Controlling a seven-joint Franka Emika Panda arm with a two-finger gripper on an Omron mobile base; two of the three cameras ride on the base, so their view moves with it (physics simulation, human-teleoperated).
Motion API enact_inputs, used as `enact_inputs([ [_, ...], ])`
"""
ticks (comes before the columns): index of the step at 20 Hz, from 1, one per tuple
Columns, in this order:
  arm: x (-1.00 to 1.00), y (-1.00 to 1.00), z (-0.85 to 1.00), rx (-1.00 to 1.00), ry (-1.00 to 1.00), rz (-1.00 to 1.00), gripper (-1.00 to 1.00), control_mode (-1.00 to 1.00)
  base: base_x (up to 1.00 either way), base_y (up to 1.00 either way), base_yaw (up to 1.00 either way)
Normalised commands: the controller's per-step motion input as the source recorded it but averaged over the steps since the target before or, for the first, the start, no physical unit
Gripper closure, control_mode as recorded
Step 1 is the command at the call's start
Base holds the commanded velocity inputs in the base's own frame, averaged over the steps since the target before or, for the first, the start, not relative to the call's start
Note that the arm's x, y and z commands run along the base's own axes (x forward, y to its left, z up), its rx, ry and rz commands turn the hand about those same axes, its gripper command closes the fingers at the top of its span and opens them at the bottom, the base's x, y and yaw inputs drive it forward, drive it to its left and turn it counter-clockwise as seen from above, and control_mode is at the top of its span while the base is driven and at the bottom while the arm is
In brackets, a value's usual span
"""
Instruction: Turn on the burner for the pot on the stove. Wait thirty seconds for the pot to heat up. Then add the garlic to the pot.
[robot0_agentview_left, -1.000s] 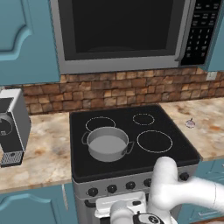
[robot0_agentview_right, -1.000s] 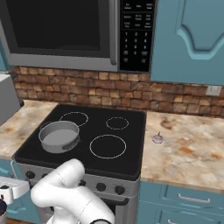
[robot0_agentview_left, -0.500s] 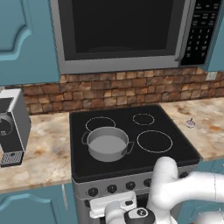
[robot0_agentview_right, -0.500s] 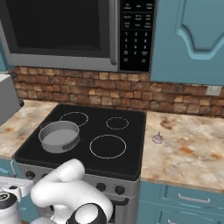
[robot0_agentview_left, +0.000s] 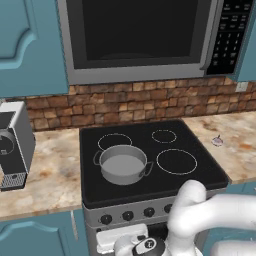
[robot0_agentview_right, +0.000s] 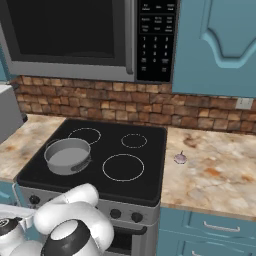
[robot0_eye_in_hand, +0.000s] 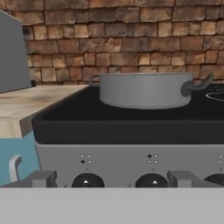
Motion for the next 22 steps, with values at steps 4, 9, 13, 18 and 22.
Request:
enact_inputs([
  [4,0.04,0.17,0.00,-0.01,-0.06,0.00,-1.00,-1.00,0.00,0.00,0.00],
  [9,0.23,0.02,-0.06,0.00,-0.01,0.00,-1.00,-1.00,0.00,0.00,0.00],
  [13,0.36,0.00,-0.08,0.00,0.00,0.00,-1.00,-1.00,0.00,0.00,0.00],
  [18,0.36,0.00,-0.15,0.00,0.00,0.00,-1.00,-1.00,0.00,0.00,0.00],
  [22,0.15,0.00,-0.27,0.00,0.00,0.00,-1.00,-1.00,0.00,0.00,0.00],
])
